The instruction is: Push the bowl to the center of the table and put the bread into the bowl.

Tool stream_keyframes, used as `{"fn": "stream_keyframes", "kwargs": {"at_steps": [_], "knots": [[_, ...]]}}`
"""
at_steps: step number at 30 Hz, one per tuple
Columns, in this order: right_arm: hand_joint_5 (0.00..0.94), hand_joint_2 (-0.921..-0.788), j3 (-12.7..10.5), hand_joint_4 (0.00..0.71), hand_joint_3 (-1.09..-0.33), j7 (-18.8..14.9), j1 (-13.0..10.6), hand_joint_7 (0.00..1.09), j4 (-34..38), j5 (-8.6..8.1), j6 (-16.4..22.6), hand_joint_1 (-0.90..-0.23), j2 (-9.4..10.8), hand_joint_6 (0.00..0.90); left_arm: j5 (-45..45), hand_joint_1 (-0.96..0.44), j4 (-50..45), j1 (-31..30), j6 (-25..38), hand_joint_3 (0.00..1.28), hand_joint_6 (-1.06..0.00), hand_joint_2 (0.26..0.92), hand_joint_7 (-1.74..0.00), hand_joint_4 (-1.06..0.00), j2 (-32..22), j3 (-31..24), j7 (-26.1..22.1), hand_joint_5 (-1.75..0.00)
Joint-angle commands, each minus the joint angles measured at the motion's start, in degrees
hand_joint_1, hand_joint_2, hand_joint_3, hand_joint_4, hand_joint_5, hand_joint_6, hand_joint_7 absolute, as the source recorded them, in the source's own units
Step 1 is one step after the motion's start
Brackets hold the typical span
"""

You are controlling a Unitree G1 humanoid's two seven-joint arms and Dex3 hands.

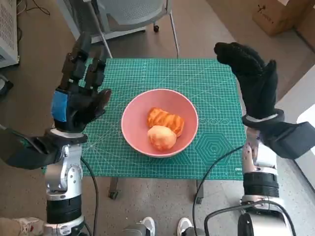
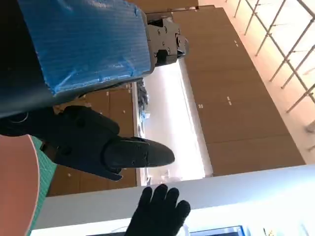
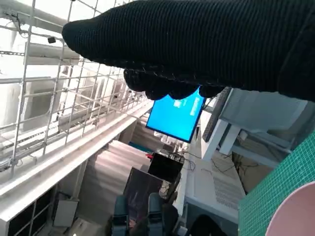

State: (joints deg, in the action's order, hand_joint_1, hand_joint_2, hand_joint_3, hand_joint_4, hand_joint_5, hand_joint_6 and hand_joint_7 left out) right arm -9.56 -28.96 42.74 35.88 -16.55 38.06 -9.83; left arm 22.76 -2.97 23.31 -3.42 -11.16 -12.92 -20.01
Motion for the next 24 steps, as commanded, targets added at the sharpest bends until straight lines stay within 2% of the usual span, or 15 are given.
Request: {"fn": "stream_keyframes", "kwargs": {"at_steps": [1,13,24], "knots": [[0.000,-0.921,0.19,0.261,-0.564,-0.36,-0.68,0.01,0.32,-0.09,-0.44,-0.572,0.41,0.366,-0.02,-0.61,-0.37,0.69,0.22,0.31,0.00,0.921,-0.22,-0.01,-0.97,-0.11,-0.04,0.00],[0.000,-0.921,0.16,0.258,-0.533,-0.50,-0.43,0.00,0.10,-0.88,-1.45,-0.583,0.36,0.365,-0.83,-0.60,0.30,2.71,0.49,0.32,0.00,0.921,-0.21,0.00,-2.96,0.05,-0.37,0.00],[0.000,-0.921,0.21,0.258,-0.527,0.36,-0.49,0.00,-0.94,-0.54,-2.03,-0.585,0.09,0.353,-1.65,-0.59,0.83,3.82,-0.22,0.35,0.00,0.921,-0.22,0.00,-3.54,0.85,-0.81,0.00]]}}
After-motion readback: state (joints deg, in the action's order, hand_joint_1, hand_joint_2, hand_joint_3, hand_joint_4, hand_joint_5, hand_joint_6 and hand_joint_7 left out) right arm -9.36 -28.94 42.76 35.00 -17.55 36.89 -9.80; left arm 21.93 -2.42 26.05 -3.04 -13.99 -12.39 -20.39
